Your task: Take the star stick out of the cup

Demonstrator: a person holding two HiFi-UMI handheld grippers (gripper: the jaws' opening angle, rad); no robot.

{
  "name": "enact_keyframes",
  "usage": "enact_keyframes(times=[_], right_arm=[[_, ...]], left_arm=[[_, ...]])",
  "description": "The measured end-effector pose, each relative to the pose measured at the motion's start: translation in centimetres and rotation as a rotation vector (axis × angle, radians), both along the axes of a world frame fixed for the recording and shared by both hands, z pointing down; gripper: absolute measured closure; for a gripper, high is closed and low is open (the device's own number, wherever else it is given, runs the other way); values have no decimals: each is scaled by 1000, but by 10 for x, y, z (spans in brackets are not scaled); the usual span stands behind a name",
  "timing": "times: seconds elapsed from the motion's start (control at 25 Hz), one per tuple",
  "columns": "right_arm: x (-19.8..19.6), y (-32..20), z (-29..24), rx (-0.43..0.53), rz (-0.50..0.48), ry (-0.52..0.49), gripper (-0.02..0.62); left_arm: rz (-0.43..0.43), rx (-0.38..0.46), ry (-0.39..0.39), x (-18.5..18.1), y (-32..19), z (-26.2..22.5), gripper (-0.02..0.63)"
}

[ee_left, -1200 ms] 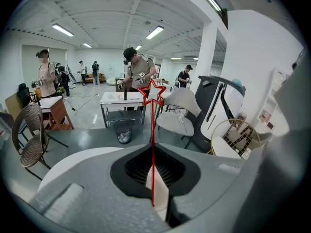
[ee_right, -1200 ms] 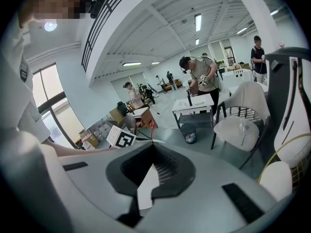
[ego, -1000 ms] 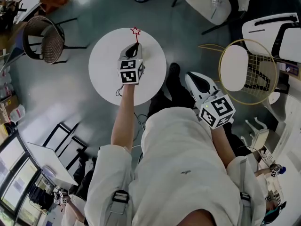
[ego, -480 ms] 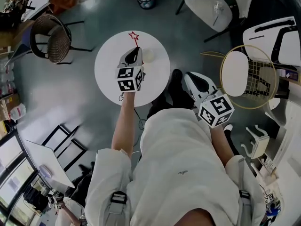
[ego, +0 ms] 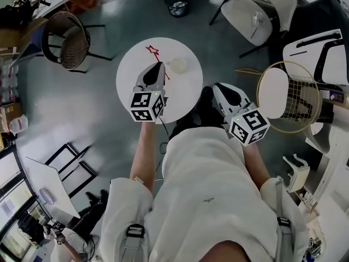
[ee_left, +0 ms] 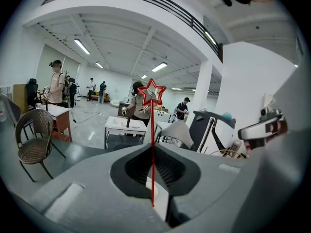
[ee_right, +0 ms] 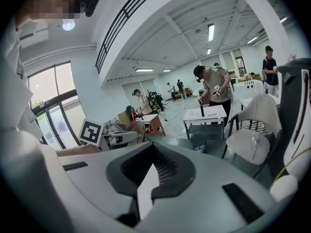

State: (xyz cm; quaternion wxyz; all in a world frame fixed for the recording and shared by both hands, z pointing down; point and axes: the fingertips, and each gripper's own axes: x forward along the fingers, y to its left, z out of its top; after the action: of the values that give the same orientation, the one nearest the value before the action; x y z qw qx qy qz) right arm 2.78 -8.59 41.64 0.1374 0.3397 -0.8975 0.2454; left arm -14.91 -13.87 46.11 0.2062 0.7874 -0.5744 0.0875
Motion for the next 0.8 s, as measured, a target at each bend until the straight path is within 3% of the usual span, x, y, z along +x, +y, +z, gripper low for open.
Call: enact_keyframes(times=[0.4, 0.8], right_arm=[[-38, 10, -5, 28, -39, -5, 589], [-67, 15, -7, 44, -41, -14, 589]], left_arm=[[28, 26, 45, -19, 50, -28, 588], [35, 44, 31, -35, 85, -37, 589]])
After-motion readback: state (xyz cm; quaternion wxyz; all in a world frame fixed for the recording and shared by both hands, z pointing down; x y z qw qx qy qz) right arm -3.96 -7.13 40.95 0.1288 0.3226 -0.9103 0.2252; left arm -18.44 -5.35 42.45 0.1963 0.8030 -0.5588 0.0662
